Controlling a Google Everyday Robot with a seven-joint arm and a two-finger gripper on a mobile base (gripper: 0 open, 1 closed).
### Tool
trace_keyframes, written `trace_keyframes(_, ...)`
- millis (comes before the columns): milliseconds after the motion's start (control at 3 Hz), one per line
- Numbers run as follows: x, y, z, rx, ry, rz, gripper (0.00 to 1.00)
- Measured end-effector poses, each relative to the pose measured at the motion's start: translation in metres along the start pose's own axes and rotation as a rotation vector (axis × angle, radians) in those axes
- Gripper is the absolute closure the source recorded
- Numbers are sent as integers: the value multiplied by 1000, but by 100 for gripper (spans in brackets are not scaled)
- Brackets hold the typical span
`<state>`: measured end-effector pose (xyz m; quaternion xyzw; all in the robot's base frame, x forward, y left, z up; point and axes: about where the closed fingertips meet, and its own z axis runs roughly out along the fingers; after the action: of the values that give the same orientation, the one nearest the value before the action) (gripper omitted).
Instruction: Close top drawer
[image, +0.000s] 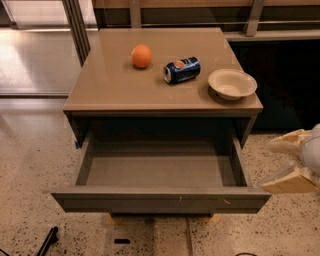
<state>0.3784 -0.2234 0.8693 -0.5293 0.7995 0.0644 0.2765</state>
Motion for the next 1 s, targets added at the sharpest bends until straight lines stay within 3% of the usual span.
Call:
trace_keyframes(667,0,0,0,0,0,0,89)
trace_keyframes(1000,4,3,2,20,1,4,100)
